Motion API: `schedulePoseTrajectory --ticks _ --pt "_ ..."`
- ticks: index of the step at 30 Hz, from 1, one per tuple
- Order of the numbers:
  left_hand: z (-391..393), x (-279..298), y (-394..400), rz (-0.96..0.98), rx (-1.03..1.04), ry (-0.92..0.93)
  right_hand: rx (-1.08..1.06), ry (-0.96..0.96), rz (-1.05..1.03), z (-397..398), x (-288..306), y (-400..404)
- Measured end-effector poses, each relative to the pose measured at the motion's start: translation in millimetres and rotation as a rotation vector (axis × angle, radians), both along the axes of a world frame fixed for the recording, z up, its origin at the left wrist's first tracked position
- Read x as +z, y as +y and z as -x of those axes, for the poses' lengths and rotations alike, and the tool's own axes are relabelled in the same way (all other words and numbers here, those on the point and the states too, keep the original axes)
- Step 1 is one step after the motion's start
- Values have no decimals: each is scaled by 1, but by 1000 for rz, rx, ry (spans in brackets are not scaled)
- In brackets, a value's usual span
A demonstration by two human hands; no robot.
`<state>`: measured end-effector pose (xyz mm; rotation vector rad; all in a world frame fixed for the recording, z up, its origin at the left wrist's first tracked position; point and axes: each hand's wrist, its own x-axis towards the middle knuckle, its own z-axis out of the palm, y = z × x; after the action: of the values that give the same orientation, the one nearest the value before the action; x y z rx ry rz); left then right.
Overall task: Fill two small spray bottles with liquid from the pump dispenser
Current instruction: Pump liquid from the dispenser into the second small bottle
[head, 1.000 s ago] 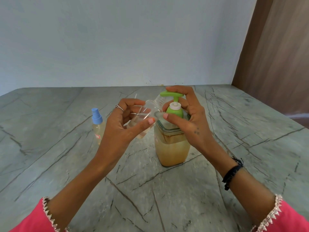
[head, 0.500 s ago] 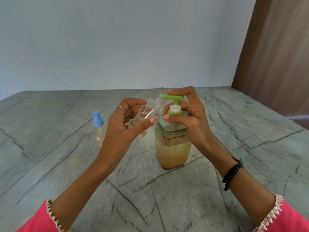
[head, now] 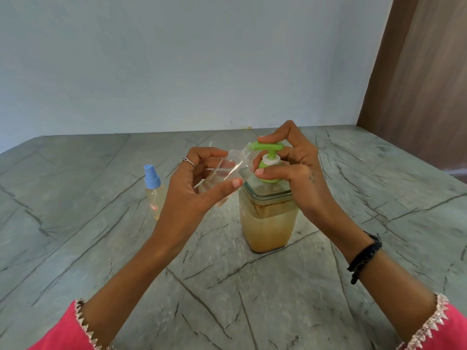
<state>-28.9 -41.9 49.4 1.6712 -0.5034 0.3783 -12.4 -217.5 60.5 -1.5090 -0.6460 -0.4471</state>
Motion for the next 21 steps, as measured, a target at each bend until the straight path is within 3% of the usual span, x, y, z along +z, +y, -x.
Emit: schedulePoseTrajectory --ticks 8,13,18,21 --pt "2 5 -1 36 -14 -10 -60 97 216 9 3 -3" --pt "2 5 -1 30 5 -10 -157 413 170 20 22 7" --pt "2 5 -1 22 13 -10 -210 546 161 21 27 9" --pt "2 6 -2 28 16 -9 -119 598 60 17 27 6"
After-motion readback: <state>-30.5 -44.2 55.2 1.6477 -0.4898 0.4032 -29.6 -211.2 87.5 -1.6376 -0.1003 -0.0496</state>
